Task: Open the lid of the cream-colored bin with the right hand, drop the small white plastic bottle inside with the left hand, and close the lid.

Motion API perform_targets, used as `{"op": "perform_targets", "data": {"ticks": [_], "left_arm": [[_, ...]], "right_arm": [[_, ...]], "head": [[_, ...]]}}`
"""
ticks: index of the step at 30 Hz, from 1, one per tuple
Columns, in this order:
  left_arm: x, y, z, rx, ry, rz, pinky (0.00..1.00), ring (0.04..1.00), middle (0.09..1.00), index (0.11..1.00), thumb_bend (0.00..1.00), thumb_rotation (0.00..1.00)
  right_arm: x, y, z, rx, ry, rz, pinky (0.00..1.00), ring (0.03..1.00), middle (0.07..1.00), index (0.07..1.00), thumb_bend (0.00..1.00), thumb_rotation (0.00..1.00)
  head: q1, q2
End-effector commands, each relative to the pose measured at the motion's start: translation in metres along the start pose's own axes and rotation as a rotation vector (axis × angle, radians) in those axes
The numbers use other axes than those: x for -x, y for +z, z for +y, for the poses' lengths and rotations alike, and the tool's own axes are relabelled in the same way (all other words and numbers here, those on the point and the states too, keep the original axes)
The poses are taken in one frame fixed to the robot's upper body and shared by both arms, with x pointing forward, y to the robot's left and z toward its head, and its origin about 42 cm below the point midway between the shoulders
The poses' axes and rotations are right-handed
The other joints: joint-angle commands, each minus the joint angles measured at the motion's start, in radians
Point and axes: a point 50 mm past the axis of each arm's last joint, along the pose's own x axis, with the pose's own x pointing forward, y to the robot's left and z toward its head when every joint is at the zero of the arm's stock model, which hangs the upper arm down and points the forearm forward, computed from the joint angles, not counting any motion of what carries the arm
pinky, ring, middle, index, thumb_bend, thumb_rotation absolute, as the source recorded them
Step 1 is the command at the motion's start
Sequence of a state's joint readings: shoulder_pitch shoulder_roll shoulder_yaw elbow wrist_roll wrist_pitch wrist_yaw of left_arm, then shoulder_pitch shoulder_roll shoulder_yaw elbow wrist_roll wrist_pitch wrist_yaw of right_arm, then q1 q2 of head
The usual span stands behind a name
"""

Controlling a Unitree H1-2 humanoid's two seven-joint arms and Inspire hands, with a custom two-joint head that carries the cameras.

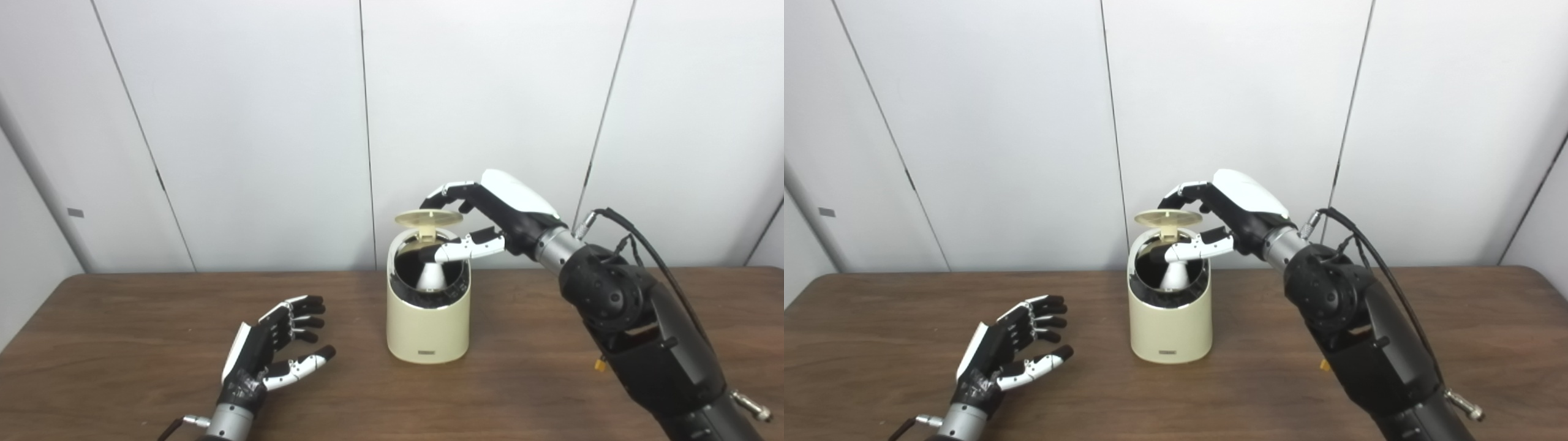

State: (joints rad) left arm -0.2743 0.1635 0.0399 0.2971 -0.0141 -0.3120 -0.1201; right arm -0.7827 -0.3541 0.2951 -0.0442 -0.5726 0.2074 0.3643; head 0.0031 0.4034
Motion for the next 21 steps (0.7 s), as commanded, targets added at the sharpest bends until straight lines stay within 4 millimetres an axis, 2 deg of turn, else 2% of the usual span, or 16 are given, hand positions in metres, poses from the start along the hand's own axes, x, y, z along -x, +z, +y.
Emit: {"op": "perform_targets", "data": {"ticks": [1, 10, 14, 21], "left_arm": [[0.011, -0.007, -0.009, 0.03, 0.01, 0.025, 0.61, 0.691, 0.744, 0.754, 0.65, 0.01], [0.011, -0.007, -0.011, 0.032, 0.014, 0.025, 0.61, 0.686, 0.74, 0.748, 0.64, 0.0], [0.012, -0.007, -0.012, 0.029, 0.008, 0.021, 0.61, 0.683, 0.733, 0.739, 0.63, 0.0], [0.012, -0.007, -0.015, 0.033, 0.007, 0.027, 0.61, 0.682, 0.737, 0.741, 0.66, 0.0]], "right_arm": [[-0.001, 0.016, -0.027, 0.069, -0.073, -0.078, 0.69, 0.791, 0.69, 0.653, 0.65, 0.61], [0.006, 0.02, -0.031, 0.124, -0.048, -0.093, 0.69, 0.786, 0.665, 0.628, 0.67, 0.61], [0.008, 0.025, -0.031, 0.161, 0.007, -0.086, 0.77, 0.825, 0.681, 0.645, 0.67, 0.58], [0.01, 0.033, -0.026, 0.251, 0.091, -0.087, 0.83, 0.829, 0.685, 0.653, 0.67, 0.51]], "head": [[0.001, 0.001], [0.008, 0.014], [0.01, 0.02], [0.013, 0.025]]}}
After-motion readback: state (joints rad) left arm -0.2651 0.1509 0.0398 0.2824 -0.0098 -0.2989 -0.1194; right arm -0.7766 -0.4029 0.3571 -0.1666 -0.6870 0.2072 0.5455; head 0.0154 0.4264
